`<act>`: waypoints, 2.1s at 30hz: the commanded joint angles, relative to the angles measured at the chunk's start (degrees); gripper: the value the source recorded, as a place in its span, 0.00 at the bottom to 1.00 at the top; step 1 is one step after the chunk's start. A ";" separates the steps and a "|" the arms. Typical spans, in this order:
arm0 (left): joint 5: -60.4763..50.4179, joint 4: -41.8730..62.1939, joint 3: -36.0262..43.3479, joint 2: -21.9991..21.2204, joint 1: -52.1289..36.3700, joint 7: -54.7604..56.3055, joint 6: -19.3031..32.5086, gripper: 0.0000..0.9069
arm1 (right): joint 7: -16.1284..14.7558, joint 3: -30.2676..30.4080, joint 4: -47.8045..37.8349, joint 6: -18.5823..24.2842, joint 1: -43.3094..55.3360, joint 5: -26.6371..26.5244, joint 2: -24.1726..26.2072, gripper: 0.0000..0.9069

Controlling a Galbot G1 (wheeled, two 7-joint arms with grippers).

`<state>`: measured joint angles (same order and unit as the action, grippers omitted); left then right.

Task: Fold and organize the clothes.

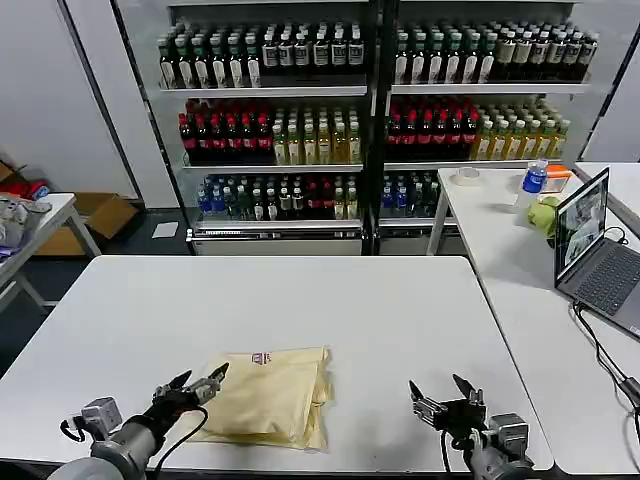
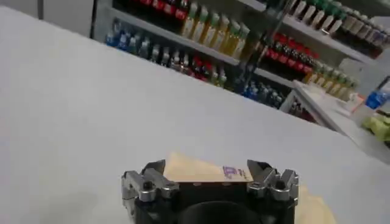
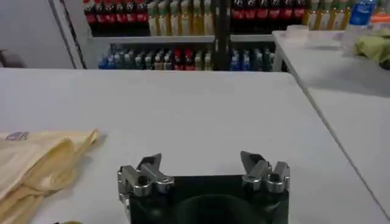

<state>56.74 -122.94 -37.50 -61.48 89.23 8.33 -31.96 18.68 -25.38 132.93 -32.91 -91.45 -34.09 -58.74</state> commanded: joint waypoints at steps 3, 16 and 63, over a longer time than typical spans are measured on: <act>3.65 7.21 -2.43 0.48 -0.75 -7.01 -1.27 1.00 | 0.01 -0.36 0.35 0.06 -0.18 -0.06 0.12 1.00; 4.23 9.58 -1.79 -0.08 -0.91 -8.79 -1.26 1.00 | 0.07 -1.20 1.00 0.04 -0.81 -0.09 0.15 1.00; 16.38 10.93 -6.12 -4.19 -3.98 -6.46 -1.09 0.01 | 0.36 -2.76 3.28 -0.03 -2.33 -0.39 0.48 1.00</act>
<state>69.21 -112.01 -40.13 -65.75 85.42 1.39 -33.04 19.02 -28.11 136.19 -32.99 -93.75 -34.46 -58.24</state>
